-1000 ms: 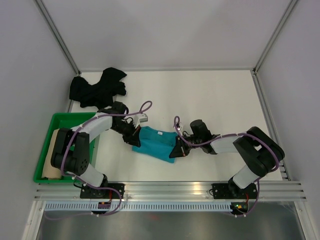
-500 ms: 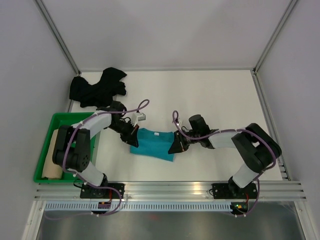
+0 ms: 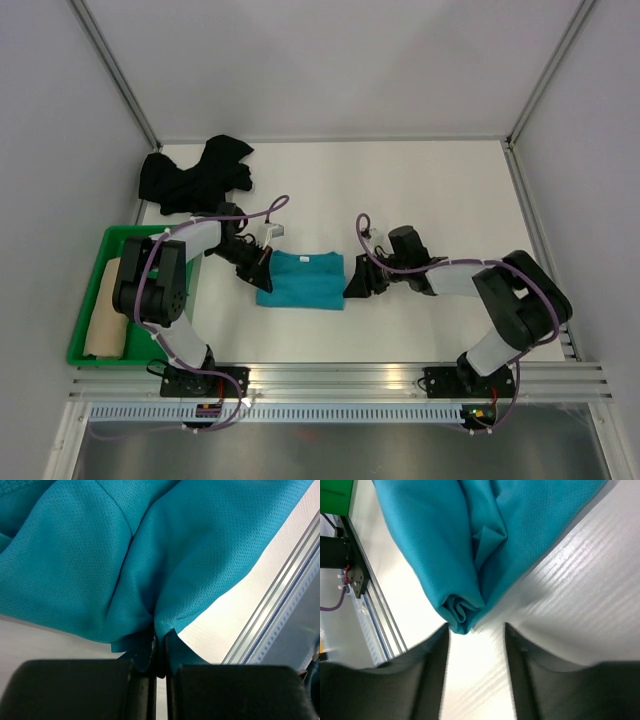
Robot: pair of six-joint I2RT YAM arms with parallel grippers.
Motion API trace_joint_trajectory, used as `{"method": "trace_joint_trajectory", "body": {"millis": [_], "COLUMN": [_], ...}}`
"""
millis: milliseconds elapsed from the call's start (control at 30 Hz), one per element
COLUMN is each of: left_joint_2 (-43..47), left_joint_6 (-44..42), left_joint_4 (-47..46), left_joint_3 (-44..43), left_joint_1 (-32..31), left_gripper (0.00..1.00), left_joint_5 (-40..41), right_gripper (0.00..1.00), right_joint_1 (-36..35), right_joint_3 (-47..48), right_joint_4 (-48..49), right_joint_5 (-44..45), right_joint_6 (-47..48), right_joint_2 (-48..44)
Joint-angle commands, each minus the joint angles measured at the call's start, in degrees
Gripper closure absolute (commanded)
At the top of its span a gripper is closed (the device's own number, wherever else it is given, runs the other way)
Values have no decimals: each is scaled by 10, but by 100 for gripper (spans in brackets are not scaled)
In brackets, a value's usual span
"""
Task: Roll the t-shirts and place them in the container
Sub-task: Roll the tshirt
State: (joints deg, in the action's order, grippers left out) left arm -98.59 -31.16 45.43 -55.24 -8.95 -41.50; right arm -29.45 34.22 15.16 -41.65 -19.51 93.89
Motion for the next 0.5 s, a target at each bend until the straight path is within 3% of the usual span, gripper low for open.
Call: {"method": "trace_joint_trajectory", "body": {"millis": [0,100,200,467], "left_joint_2": [6,12,21,37], "left_joint_6": [11,7,7,1], "left_joint_4": [-18,-19,-18,-19], "left_joint_3": [-13,-12,-9,-4], "left_joint_1": [2,2,2,2], "left_gripper": [94,94,93,90], "left_joint_5": [-3,-5,-5,-2], "right_gripper": [43,37,30,31], "right_joint_1": [0,-10,-34,-83], "right_joint_3": [-25,-60,-78,-73], "right_joint_4": [-24,-1,108,257], "right_joint_5": [45,85,107,126], "right_joint_6": [34,62,42,-19], "right_joint_2": [-96,-151,-153,-25]}}
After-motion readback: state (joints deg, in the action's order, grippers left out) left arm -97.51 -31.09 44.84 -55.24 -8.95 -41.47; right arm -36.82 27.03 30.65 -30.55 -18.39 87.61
